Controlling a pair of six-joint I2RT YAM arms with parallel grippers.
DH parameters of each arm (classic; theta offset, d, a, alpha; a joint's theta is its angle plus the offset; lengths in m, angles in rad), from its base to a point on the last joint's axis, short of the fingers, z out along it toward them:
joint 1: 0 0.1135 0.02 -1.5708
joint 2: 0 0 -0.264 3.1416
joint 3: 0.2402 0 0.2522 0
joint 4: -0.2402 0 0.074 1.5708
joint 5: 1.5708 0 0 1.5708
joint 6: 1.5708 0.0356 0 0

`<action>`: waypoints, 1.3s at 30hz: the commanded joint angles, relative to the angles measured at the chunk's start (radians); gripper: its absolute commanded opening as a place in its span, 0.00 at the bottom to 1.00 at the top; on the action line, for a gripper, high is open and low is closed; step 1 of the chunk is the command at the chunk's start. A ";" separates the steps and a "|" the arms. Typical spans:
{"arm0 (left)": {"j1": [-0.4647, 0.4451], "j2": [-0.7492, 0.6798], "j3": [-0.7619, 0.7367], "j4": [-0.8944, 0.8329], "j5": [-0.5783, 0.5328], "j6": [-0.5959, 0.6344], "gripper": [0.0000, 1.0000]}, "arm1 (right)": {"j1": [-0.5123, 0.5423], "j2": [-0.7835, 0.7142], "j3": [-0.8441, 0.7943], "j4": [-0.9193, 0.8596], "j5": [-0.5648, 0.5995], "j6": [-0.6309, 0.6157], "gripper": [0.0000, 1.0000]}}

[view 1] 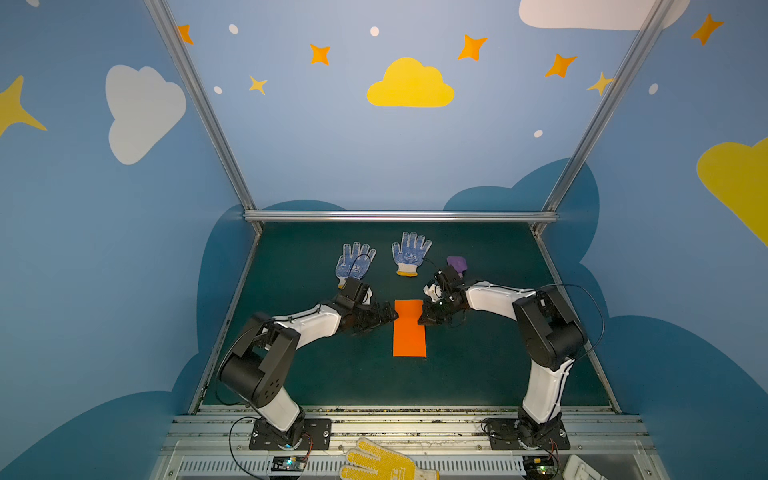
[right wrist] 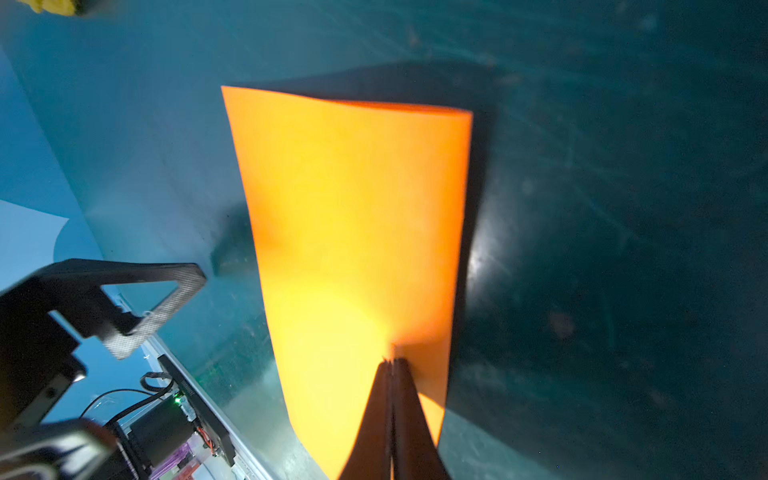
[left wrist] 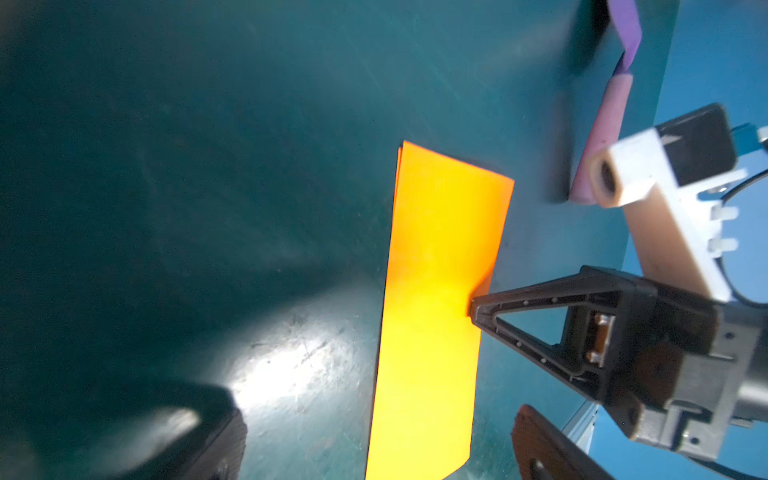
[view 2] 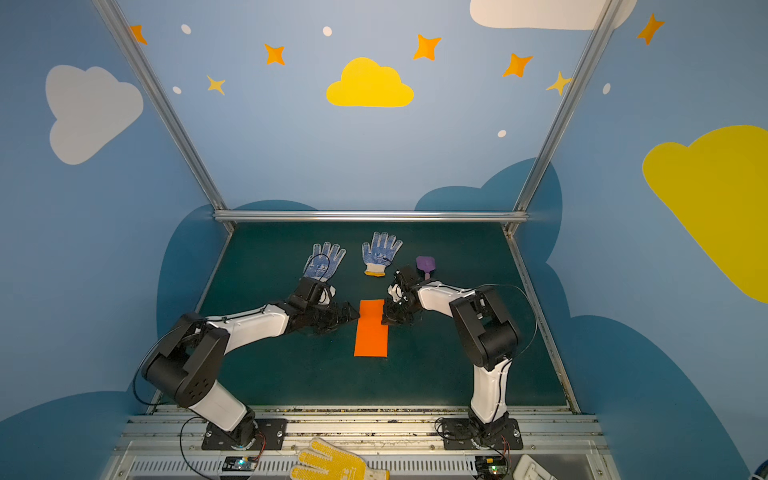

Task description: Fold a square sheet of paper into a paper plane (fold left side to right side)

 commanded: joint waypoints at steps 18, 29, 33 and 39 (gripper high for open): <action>-0.065 0.119 0.029 0.086 0.090 0.005 1.00 | -0.032 0.037 -0.060 0.012 0.008 -0.032 0.00; -0.080 0.207 0.078 0.105 0.156 0.030 1.00 | -0.035 0.039 -0.070 0.016 0.007 -0.039 0.00; -0.079 0.200 0.075 0.142 0.185 0.033 1.00 | -0.037 0.043 -0.076 0.018 0.008 -0.041 0.00; -0.081 0.177 0.074 0.207 0.213 0.031 1.00 | -0.036 0.044 -0.083 0.021 0.007 -0.044 0.00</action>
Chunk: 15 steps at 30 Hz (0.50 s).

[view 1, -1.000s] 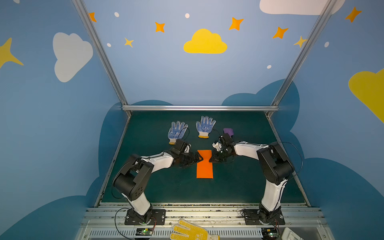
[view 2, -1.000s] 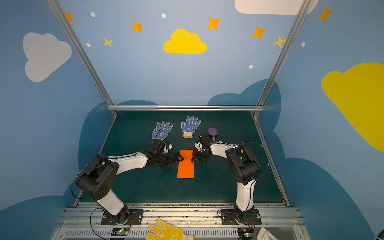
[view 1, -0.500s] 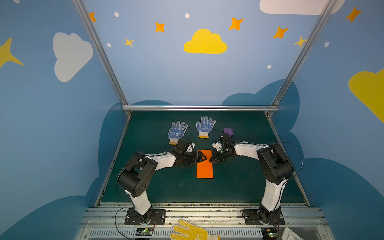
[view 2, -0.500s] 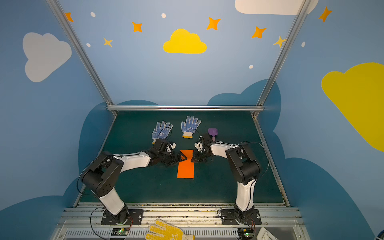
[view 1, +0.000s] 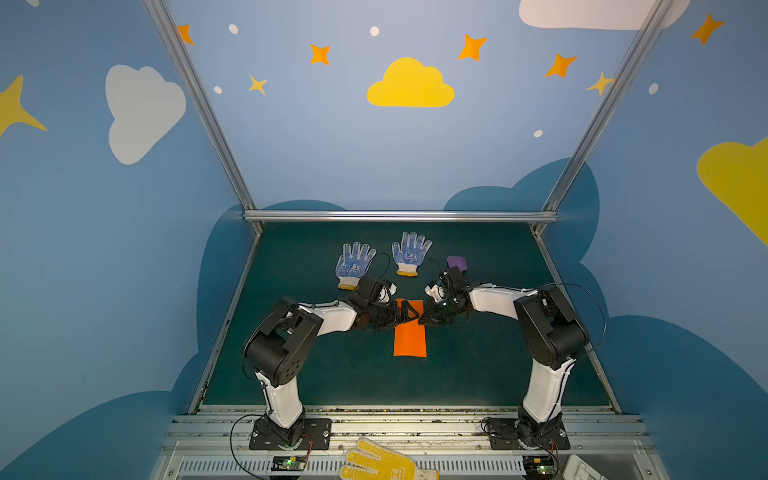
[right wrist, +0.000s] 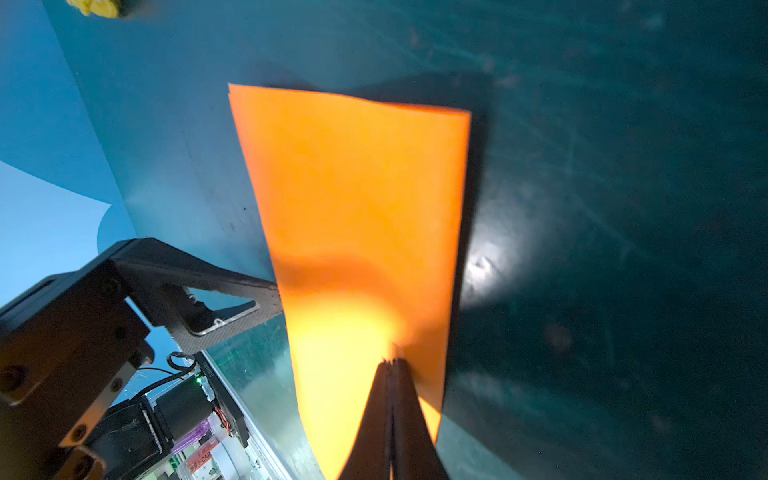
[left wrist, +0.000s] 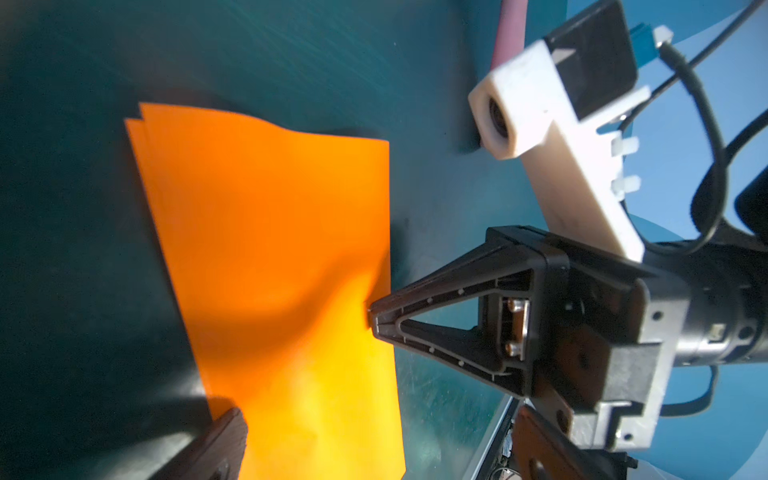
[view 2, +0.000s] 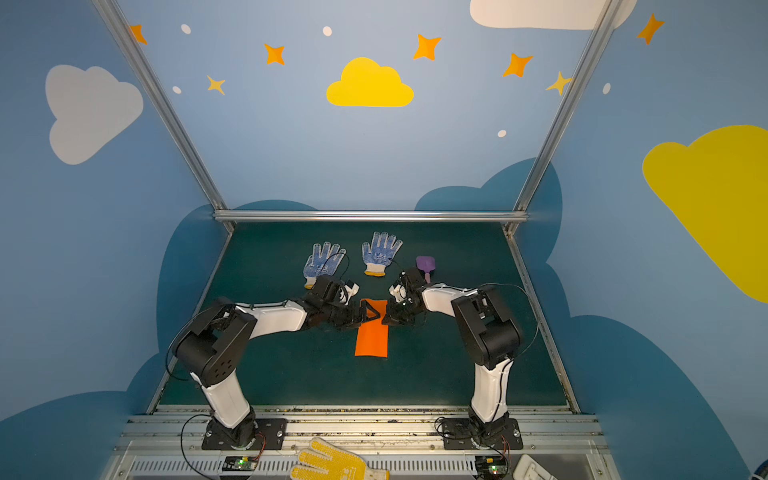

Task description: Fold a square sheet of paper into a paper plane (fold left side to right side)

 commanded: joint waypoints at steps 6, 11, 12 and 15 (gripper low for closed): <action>0.000 -0.062 -0.031 -0.053 -0.054 -0.001 1.00 | -0.007 0.037 -0.036 -0.057 0.076 -0.029 0.00; 0.000 -0.160 -0.077 -0.150 -0.118 0.007 1.00 | -0.007 0.005 -0.009 -0.053 0.006 -0.061 0.00; -0.001 -0.174 -0.081 -0.163 -0.128 0.009 1.00 | -0.006 -0.003 -0.001 -0.054 -0.010 -0.067 0.00; -0.001 -0.199 -0.091 -0.188 -0.147 0.008 1.00 | -0.002 -0.041 0.026 -0.070 -0.044 -0.081 0.00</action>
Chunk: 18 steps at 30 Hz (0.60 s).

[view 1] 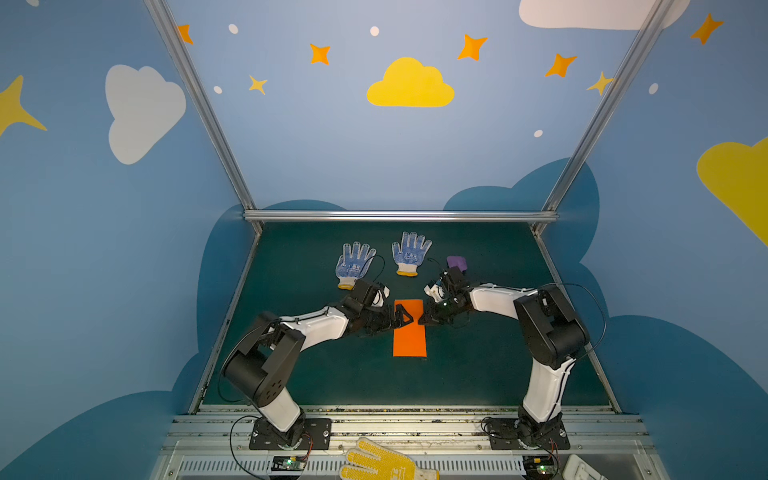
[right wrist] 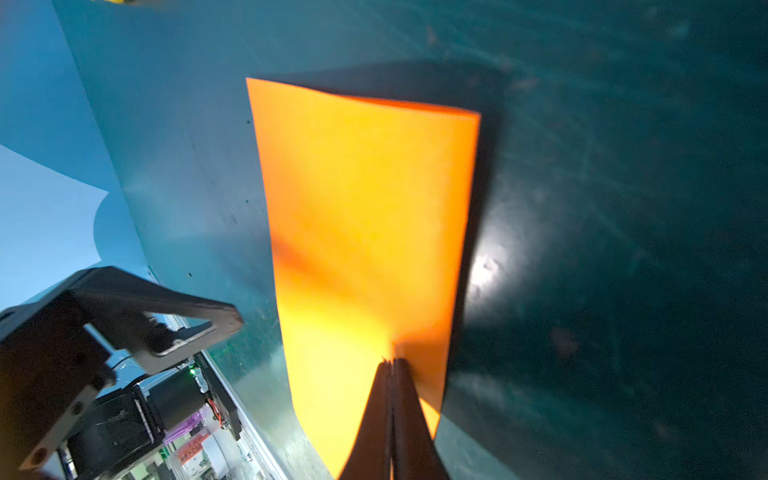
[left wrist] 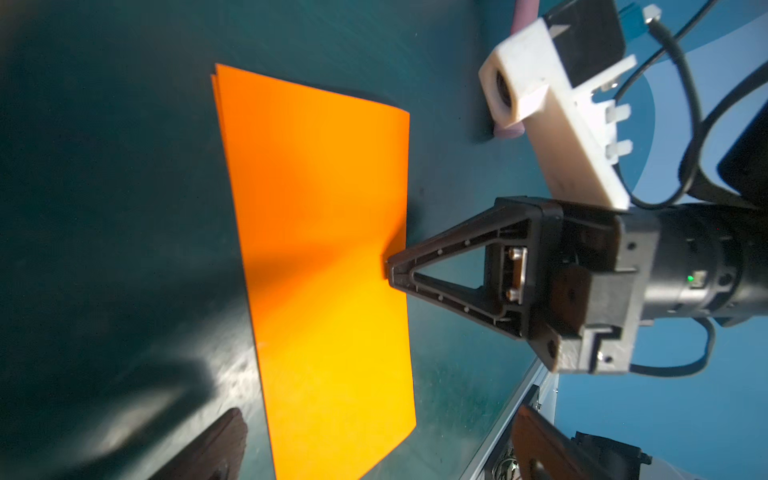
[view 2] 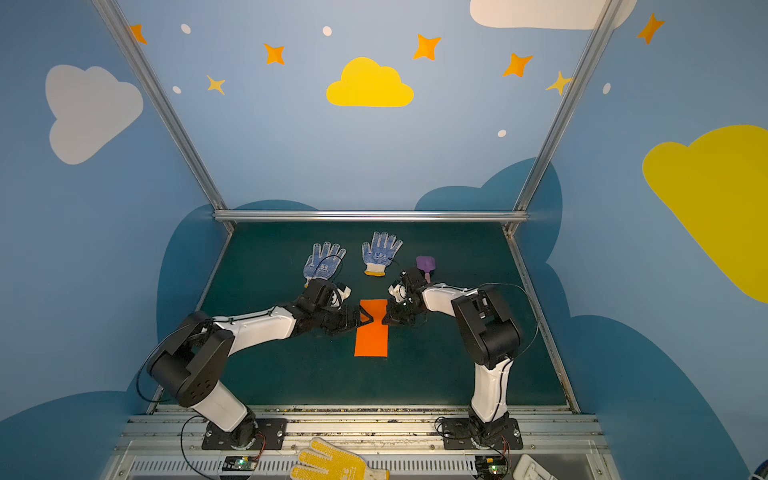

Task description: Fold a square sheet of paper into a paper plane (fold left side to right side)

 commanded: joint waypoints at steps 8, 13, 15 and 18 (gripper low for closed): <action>-0.004 -0.037 -0.016 -0.093 -0.065 -0.003 1.00 | 0.040 -0.129 -0.003 -0.078 -0.018 -0.026 0.00; -0.007 -0.041 -0.019 -0.094 -0.075 -0.012 1.00 | 0.059 -0.175 -0.081 -0.059 0.005 0.003 0.00; -0.008 -0.039 -0.018 -0.091 -0.076 -0.015 1.00 | 0.066 -0.189 -0.115 -0.041 0.009 0.016 0.00; -0.009 -0.037 -0.018 -0.086 -0.079 -0.019 1.00 | 0.078 -0.199 -0.151 -0.020 0.013 0.029 0.00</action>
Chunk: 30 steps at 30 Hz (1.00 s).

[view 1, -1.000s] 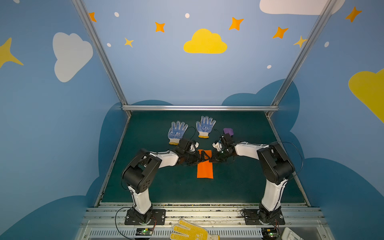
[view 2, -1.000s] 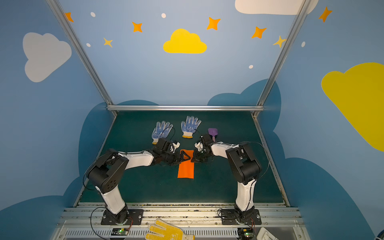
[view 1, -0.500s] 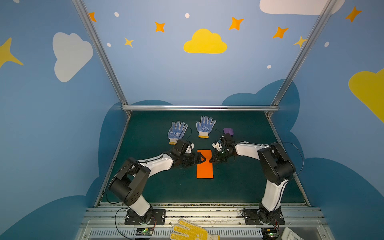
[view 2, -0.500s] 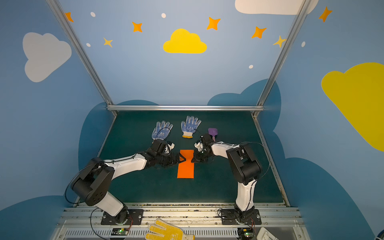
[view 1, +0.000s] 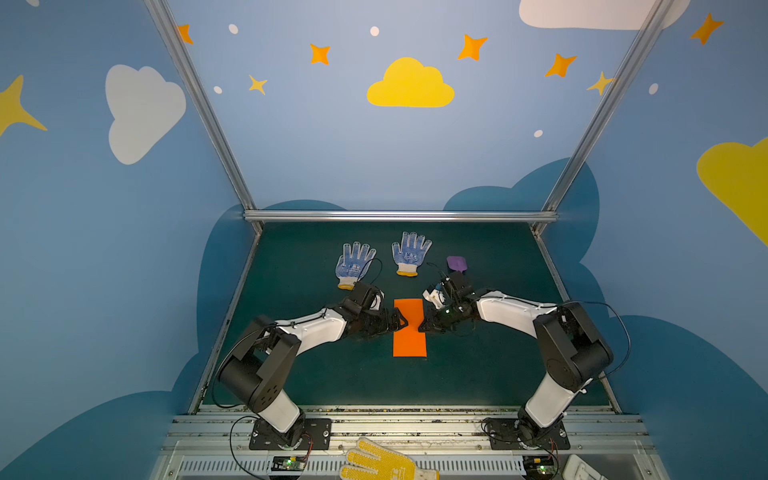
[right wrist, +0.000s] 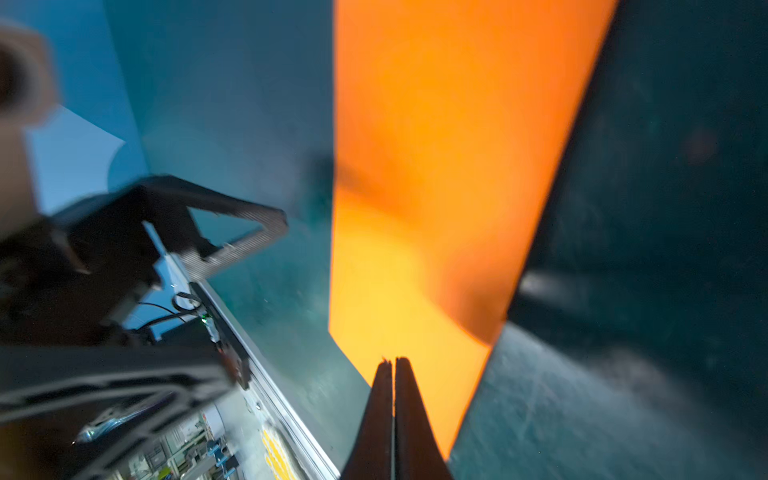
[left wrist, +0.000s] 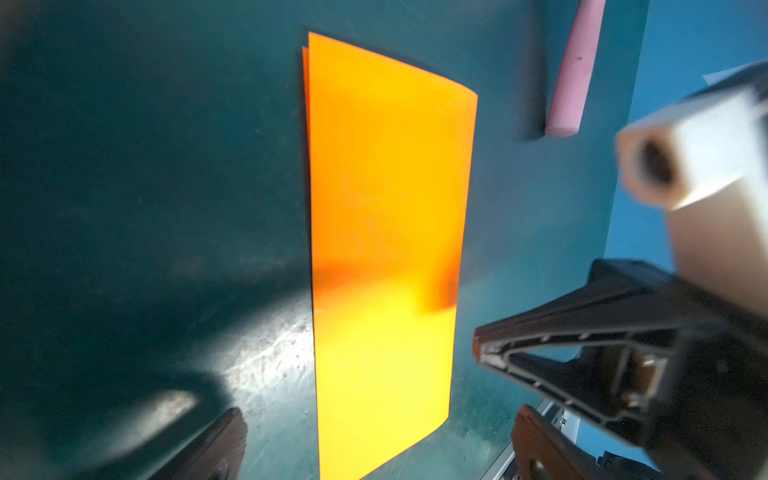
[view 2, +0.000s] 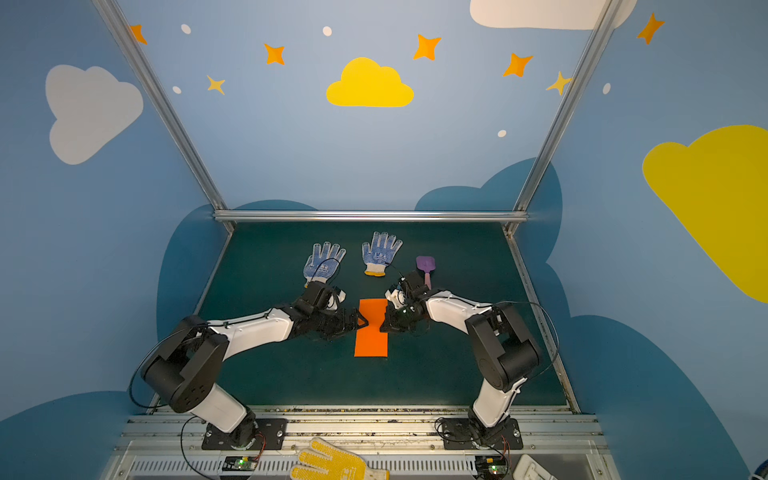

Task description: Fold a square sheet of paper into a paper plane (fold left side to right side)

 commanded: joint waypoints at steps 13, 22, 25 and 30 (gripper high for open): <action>-0.010 0.005 -0.013 0.008 0.001 -0.001 1.00 | 0.011 0.039 -0.083 0.031 0.084 0.025 0.00; -0.024 0.050 -0.011 0.055 0.071 0.007 1.00 | -0.022 0.038 -0.137 0.047 0.086 0.026 0.00; -0.039 0.074 -0.003 0.068 0.081 0.009 1.00 | -0.023 0.034 -0.140 0.042 0.087 0.025 0.00; -0.052 0.111 -0.009 0.093 0.068 -0.003 1.00 | -0.025 0.031 -0.148 0.038 0.090 0.022 0.00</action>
